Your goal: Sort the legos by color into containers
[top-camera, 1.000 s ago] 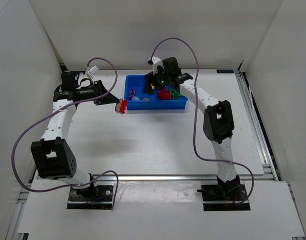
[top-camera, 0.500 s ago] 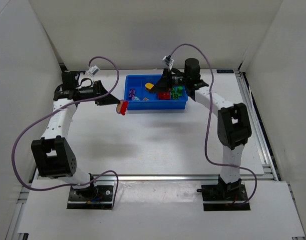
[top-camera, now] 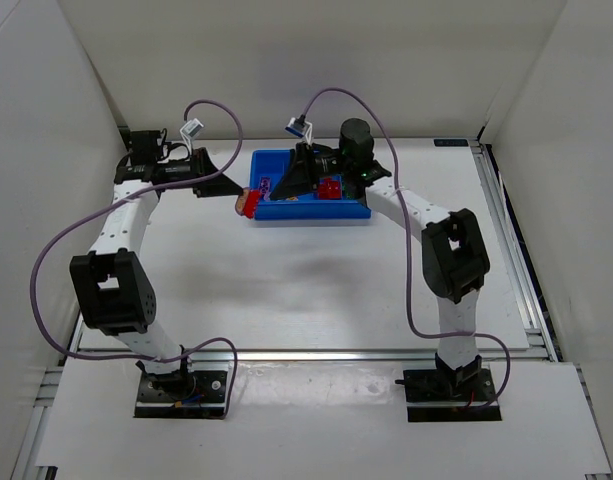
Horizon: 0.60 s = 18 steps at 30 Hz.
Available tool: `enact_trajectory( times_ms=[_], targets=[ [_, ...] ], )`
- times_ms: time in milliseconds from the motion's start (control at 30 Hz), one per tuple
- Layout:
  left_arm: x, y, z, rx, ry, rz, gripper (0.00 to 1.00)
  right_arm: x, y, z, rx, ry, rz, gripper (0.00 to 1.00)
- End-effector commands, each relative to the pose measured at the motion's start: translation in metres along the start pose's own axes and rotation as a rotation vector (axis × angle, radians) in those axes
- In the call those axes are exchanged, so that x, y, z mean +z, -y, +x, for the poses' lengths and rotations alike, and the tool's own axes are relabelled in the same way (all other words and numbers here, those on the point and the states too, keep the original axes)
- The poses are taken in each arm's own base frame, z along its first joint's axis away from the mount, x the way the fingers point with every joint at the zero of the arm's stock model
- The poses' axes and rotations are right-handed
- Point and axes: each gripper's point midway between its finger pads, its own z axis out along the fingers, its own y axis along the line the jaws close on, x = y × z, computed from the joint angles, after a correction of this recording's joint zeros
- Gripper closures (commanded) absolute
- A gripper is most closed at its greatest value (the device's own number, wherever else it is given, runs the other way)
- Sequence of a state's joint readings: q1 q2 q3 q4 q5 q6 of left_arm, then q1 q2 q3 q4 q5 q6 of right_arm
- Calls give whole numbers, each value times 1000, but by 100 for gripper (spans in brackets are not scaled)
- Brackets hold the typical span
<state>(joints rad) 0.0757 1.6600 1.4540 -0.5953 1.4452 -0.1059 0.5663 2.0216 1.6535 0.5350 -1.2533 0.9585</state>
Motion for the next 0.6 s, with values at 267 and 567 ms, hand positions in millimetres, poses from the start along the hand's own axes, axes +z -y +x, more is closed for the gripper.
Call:
enact_trajectory(
  times_ms=[267, 567],
  targets=[
    [4, 29, -11, 84, -13, 64, 79, 19, 11, 1, -1, -14, -9, 18],
    [7, 27, -7, 76, -18, 59, 79, 28, 7, -7, -34, -8, -21, 21]
  ],
)
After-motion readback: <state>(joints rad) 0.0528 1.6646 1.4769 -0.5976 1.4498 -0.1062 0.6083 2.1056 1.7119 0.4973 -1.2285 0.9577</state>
